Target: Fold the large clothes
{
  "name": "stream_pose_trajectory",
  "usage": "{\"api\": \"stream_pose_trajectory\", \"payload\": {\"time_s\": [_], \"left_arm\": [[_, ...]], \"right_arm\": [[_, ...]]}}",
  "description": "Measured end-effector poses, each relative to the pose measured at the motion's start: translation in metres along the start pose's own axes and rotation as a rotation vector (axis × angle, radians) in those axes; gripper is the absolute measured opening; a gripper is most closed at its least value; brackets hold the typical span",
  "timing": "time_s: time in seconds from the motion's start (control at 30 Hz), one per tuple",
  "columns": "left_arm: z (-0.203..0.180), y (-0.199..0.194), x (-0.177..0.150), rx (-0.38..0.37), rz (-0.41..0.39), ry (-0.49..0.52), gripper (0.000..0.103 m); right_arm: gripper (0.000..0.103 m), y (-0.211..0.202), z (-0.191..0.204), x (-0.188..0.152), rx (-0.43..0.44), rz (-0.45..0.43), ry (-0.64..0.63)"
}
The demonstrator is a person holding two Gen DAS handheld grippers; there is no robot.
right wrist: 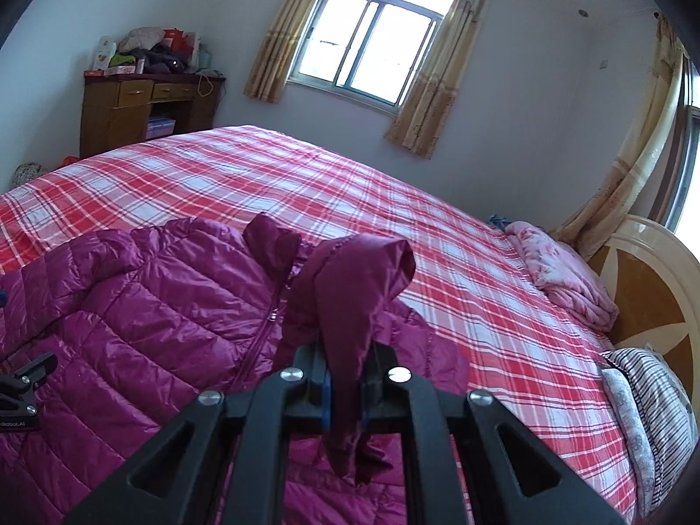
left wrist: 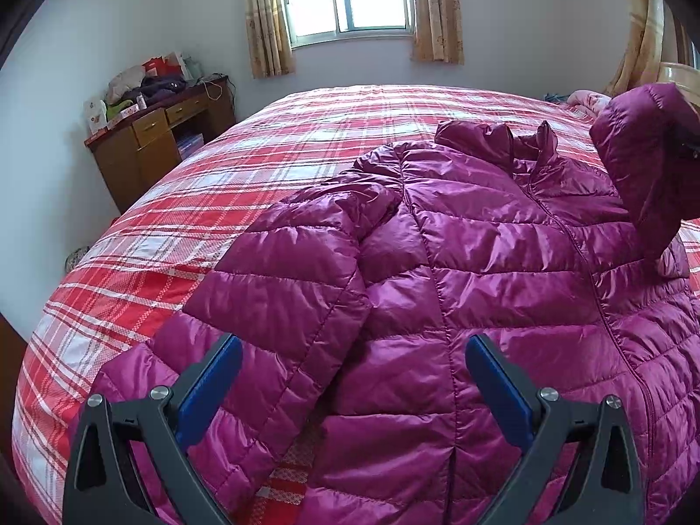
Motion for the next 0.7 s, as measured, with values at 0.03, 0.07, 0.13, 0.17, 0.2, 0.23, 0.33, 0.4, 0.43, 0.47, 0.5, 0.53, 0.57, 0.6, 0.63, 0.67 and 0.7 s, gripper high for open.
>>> {"api": "stream_pose_trajectory", "payload": {"time_s": [0.03,0.07,0.13,0.17,0.2,0.23,0.33,0.4,0.43,0.47,0.5,0.53,0.57,0.6,0.63,0.67,0.7], "left_arm": [[0.001,0.000,0.000,0.003,0.002,0.002,0.102],[0.002,0.000,0.000,0.008,0.003,0.006,0.102],[0.005,0.001,0.002,0.019,0.006,0.016,0.102],[0.006,0.000,0.002,0.025,0.006,0.020,0.102],[0.008,0.000,0.003,0.032,0.008,0.024,0.102],[0.009,0.000,0.004,0.038,0.008,0.026,0.102],[0.014,-0.002,0.006,0.053,0.009,0.030,0.102],[0.016,-0.003,0.007,0.062,0.010,0.033,0.102],[0.017,-0.003,0.008,0.069,0.012,0.036,0.102],[0.018,-0.005,0.009,0.074,0.013,0.038,0.102],[0.019,-0.006,0.010,0.079,0.013,0.039,0.102],[0.022,-0.008,0.011,0.089,0.013,0.038,0.102],[0.024,-0.010,0.012,0.095,0.012,0.036,0.102],[0.027,-0.013,0.015,0.102,0.010,0.032,0.102],[0.029,-0.015,0.017,0.109,0.007,0.029,0.102],[0.033,-0.019,0.020,0.122,0.001,0.023,0.102],[0.034,-0.022,0.022,0.128,-0.002,0.019,0.102]], "right_arm": [[0.010,0.006,0.009,-0.004,0.012,0.009,-0.002],[0.010,0.010,0.016,-0.008,0.024,0.018,-0.002],[0.010,0.019,0.029,-0.015,0.048,0.035,0.003],[0.010,0.024,0.037,-0.019,0.062,0.045,0.005],[0.010,0.027,0.043,-0.023,0.074,0.054,0.007],[0.010,0.030,0.049,-0.027,0.086,0.063,0.008],[0.011,0.039,0.067,-0.039,0.130,0.098,0.006],[0.013,0.044,0.077,-0.047,0.167,0.121,0.021],[0.018,0.044,0.082,-0.049,0.195,0.132,0.035],[0.020,0.044,0.086,-0.051,0.234,0.143,0.053],[0.039,0.043,0.090,-0.051,0.285,0.154,0.072],[0.061,0.037,0.093,-0.050,0.337,0.152,0.092],[0.069,0.028,0.093,-0.047,0.370,0.132,0.105],[0.077,0.019,0.093,-0.044,0.383,0.107,0.105],[0.079,0.009,0.092,-0.040,0.393,0.086,0.097],[0.079,-0.001,0.089,-0.037,0.403,0.070,0.088],[0.079,-0.012,0.086,-0.034,0.413,0.054,0.084]]}}
Point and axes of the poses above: each gripper's, at about its wrist camera, not at the fingertips, and y roughly the way its jaws point, z to its left, x to its top, the point moved 8 cm from there along y, roughly the way its jaws point, and after that the axes turned 10 degrees about y, right-handed, at the moved point
